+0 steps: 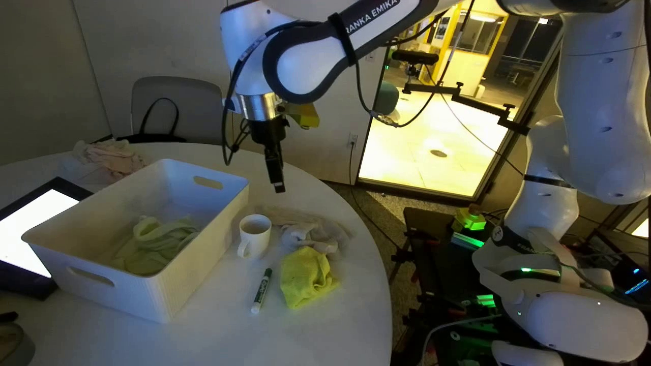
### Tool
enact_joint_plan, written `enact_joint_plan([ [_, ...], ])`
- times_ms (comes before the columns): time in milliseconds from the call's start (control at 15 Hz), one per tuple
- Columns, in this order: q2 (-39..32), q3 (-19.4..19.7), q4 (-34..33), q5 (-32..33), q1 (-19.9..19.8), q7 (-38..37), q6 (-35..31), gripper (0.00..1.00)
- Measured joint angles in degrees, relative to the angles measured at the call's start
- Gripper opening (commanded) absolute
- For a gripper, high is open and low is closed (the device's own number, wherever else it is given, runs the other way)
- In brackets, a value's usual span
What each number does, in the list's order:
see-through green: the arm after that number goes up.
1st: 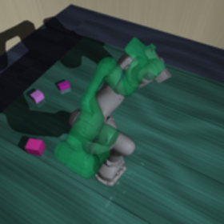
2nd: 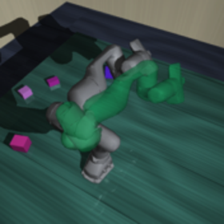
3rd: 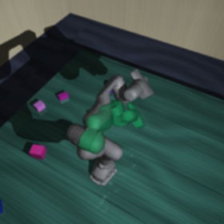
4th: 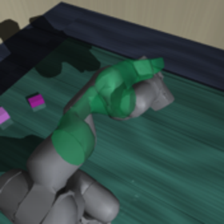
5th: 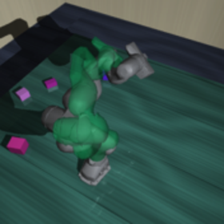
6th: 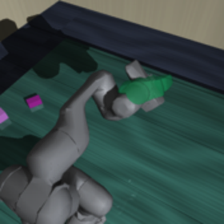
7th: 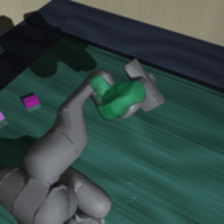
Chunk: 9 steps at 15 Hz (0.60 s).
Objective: Put each towel in the white box, and each item from the towel in the white mug
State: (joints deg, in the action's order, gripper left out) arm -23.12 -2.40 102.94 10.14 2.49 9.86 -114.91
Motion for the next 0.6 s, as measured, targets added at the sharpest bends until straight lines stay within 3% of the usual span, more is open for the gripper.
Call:
enact_joint_plan([
  [333,5.22,-0.03,16.56,-2.74,-1.09,1.73,-10.23,1.0],
  [600,5.32,-0.63,25.17,-5.77,-0.94,-1.37,-20.48,1.0],
])
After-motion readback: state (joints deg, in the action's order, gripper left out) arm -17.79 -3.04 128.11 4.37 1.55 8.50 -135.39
